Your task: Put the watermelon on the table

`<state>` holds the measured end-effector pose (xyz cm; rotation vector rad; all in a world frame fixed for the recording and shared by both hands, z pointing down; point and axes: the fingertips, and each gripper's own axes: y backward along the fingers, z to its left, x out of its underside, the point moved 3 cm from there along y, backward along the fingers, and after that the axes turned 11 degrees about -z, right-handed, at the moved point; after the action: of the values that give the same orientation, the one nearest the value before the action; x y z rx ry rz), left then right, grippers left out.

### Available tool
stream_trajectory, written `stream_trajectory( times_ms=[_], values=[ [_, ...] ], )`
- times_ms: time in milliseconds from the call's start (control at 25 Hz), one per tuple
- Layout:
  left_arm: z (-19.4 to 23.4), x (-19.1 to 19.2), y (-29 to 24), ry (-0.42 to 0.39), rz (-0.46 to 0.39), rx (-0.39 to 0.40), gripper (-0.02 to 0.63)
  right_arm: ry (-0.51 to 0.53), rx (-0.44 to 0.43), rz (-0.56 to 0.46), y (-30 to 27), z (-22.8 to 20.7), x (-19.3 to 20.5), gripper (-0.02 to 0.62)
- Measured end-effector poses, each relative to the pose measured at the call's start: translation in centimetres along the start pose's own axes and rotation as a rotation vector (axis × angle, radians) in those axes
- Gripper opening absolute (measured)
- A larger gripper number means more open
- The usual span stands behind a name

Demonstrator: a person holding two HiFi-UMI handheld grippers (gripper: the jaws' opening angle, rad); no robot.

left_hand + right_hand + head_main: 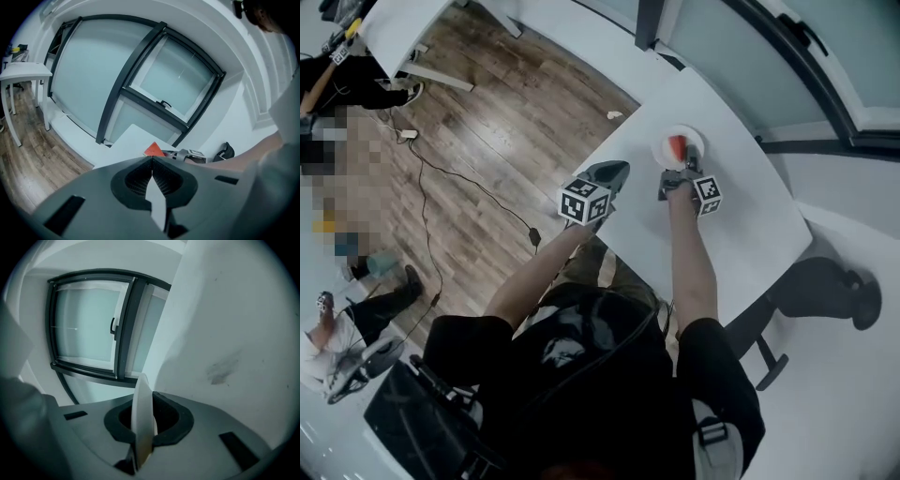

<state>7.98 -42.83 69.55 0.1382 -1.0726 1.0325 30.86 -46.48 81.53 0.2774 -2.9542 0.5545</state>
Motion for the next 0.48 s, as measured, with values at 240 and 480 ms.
stream_trajectory(
  times_ms=[240,480],
  values=[
    [-1.0,-0.8,0.3,-0.001,-0.026,0.002,0.005,0.295,0.043,0.056,-2.1,0.9,0.3,0.023],
    [-1.9,-1.6,0.6,-0.016,-0.037,0.008,0.005,1.044,0.173,0.153,-1.7,1.4,-0.4,0.142]
  ],
)
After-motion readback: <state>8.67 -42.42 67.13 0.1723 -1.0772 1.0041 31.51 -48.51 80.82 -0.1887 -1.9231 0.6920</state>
